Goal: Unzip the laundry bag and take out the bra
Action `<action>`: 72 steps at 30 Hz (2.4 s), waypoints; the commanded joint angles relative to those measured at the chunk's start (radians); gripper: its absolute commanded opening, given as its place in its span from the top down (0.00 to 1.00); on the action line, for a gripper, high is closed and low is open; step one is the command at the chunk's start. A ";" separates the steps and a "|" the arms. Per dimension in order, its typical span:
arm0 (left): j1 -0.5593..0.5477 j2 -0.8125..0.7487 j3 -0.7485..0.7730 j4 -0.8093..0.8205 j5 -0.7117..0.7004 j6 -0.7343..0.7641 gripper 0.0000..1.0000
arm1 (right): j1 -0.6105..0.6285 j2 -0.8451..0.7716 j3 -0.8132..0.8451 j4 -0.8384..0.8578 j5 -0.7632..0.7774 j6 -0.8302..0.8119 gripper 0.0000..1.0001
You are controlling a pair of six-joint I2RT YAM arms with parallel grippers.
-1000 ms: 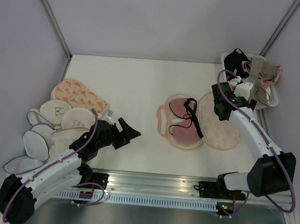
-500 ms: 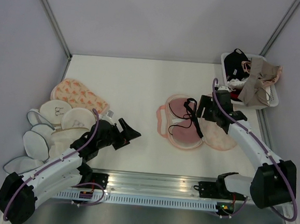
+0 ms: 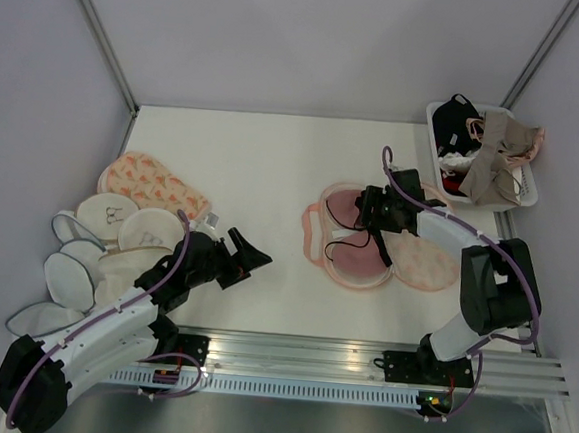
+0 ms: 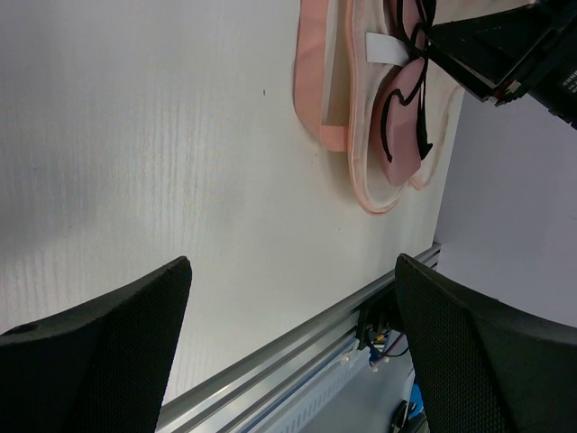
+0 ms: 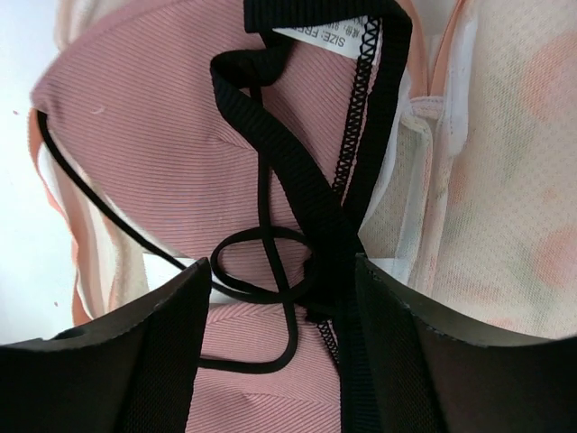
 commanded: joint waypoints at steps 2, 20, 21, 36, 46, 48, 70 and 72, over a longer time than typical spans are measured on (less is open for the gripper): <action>0.003 0.001 0.006 0.040 0.002 0.010 0.04 | 0.005 0.028 0.027 0.037 -0.030 -0.035 0.33; 0.005 0.006 0.003 0.042 0.013 0.003 0.04 | 0.013 0.069 -0.010 0.053 -0.075 -0.043 0.81; 0.005 0.005 0.001 0.042 0.013 0.002 0.04 | 0.018 0.080 -0.008 0.059 -0.081 -0.042 0.85; 0.008 -0.020 -0.001 0.020 0.005 0.003 0.04 | 0.024 -0.107 -0.016 0.154 -0.339 0.059 1.00; 0.014 -0.025 0.004 0.017 0.011 0.007 0.04 | 0.019 -0.313 0.194 0.014 -0.141 0.084 1.00; 0.014 -0.026 0.006 0.014 0.013 0.007 0.04 | 0.015 -0.310 0.231 -0.024 -0.121 0.075 1.00; 0.026 -0.015 0.078 -0.044 0.048 0.033 0.04 | -0.105 -0.040 0.869 -0.237 0.307 -0.012 1.00; 0.026 -0.015 0.094 -0.061 0.052 0.036 0.04 | -0.136 0.005 0.938 -0.246 0.341 -0.012 1.00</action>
